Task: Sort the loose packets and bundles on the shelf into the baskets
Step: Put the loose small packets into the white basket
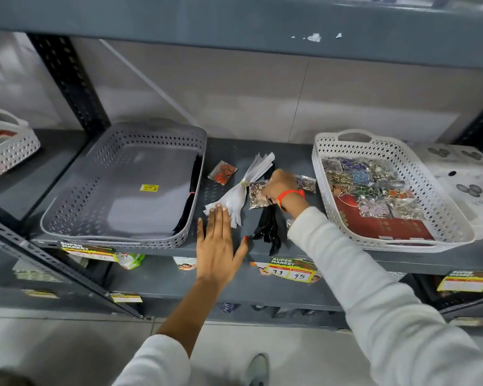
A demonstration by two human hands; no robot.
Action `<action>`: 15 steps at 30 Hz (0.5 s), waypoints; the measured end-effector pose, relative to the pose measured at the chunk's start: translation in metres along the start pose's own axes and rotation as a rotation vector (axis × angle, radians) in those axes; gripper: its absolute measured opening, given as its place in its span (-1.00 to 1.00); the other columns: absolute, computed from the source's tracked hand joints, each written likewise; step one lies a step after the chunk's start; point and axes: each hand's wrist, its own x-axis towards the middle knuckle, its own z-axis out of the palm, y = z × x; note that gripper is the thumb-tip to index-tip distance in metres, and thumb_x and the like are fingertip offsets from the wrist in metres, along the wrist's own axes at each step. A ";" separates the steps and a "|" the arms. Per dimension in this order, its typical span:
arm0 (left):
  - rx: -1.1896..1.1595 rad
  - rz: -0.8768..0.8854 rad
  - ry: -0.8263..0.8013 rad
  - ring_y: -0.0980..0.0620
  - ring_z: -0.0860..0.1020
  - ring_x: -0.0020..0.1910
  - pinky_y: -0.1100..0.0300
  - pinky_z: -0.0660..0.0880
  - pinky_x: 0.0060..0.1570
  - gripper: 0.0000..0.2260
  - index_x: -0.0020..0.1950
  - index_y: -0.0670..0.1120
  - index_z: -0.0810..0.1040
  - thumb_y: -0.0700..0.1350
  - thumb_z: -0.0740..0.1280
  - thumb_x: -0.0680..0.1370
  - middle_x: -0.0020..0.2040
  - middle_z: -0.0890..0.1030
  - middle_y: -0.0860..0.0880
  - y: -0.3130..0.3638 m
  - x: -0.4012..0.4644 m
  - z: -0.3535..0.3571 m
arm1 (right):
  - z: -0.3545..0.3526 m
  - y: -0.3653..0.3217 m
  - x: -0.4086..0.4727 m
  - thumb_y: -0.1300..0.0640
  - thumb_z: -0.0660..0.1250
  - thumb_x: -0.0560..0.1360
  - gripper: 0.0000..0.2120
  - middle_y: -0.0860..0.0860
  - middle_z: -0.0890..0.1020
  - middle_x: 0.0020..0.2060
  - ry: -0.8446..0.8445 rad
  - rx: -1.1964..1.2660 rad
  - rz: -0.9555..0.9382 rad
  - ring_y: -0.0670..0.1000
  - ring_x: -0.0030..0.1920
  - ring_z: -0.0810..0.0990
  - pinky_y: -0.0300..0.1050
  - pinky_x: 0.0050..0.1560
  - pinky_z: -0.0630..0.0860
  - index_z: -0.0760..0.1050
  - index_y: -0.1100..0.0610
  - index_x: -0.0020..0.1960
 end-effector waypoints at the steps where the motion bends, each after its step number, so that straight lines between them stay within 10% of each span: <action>1: 0.002 -0.001 -0.003 -0.12 0.20 0.47 -0.13 0.07 0.44 -0.30 0.49 -0.24 0.13 0.24 -0.07 0.53 0.49 0.23 -0.19 0.000 0.000 0.000 | -0.003 0.000 0.002 0.25 0.38 0.43 -0.84 0.26 0.67 0.04 -0.010 0.042 0.015 0.24 0.09 0.64 0.03 0.14 0.59 0.57 0.29 -0.01; 15: 0.012 0.001 -0.003 -0.13 0.27 0.44 -0.15 0.16 0.40 -0.31 0.47 -0.25 0.18 0.22 -0.04 0.52 0.46 0.28 -0.21 0.000 0.001 0.000 | -0.045 0.051 -0.008 0.41 0.22 0.49 -0.78 0.23 0.56 -0.08 -0.109 -0.393 -0.092 0.20 0.06 0.61 -0.01 0.10 0.53 0.53 0.34 0.11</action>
